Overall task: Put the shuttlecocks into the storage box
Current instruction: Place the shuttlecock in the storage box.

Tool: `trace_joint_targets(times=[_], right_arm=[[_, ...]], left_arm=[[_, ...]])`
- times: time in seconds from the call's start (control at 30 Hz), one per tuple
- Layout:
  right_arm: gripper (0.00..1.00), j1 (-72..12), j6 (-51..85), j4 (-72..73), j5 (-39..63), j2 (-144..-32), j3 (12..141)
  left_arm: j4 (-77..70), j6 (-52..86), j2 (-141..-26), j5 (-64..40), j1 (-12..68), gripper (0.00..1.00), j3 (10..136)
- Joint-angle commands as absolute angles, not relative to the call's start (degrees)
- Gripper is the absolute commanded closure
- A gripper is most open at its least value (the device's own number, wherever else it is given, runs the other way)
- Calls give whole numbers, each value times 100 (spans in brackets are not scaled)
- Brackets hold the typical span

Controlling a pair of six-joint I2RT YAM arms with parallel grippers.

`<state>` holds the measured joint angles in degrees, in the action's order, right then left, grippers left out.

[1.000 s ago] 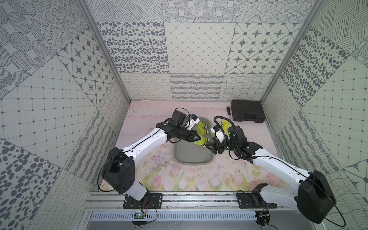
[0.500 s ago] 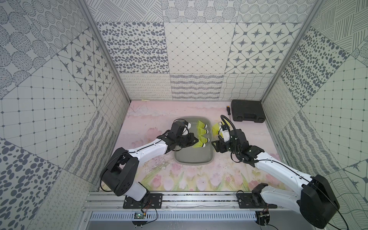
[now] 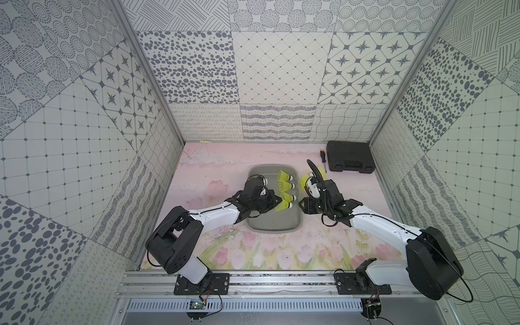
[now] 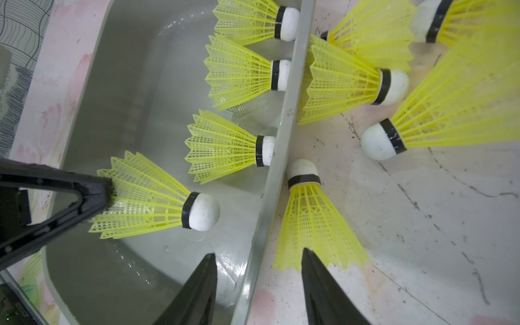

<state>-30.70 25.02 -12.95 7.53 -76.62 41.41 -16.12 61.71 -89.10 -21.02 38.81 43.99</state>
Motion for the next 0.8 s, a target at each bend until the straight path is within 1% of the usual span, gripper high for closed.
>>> trace_joint_targets(times=[0.0, 0.1, 0.77], right_arm=[[54, -3041, 2643, -1079, 879, -7784, 4315], [57, -3037, 2685, -1005, 930, -7856, 4328], [60, -3039, 2813, -940, 1114, -8178, 4411]], left_arm=[[-2200, 6653, -8909, -1878, 3968, 100, 4307], [-2218, 6714, -8954, -1894, 3997, 100, 4269], [-2576, 6956, -9364, -1977, 4132, 100, 4197]])
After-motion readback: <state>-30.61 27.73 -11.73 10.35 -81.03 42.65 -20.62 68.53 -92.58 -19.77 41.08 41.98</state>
